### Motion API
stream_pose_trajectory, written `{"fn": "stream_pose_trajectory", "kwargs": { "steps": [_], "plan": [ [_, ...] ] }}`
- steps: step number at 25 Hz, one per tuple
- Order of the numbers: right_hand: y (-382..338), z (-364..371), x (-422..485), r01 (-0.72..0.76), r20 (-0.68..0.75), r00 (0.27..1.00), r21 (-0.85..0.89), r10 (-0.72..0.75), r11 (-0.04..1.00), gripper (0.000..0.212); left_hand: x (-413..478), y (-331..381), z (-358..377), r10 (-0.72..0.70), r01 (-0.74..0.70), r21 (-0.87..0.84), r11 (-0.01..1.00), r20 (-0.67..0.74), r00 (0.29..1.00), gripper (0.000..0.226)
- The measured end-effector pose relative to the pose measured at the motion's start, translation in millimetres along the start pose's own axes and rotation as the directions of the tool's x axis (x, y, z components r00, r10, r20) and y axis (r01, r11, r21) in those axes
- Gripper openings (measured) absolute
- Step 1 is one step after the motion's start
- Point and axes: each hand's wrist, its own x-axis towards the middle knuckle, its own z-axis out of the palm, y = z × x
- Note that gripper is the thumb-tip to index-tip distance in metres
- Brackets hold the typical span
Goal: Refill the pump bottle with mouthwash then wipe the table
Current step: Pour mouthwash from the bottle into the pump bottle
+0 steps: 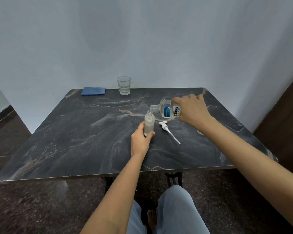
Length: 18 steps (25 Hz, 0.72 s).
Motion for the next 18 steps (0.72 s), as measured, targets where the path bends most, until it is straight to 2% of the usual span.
{"fn": "stream_pose_trajectory", "kwargs": {
  "steps": [18],
  "plan": [
    [-0.6,-1.3,0.7,0.001,0.011,1.000,-0.006,0.000,1.000,0.049,0.7,0.2,0.2,-0.018,0.018,0.000,1.000,0.006,1.000,0.060]
  ]
}}
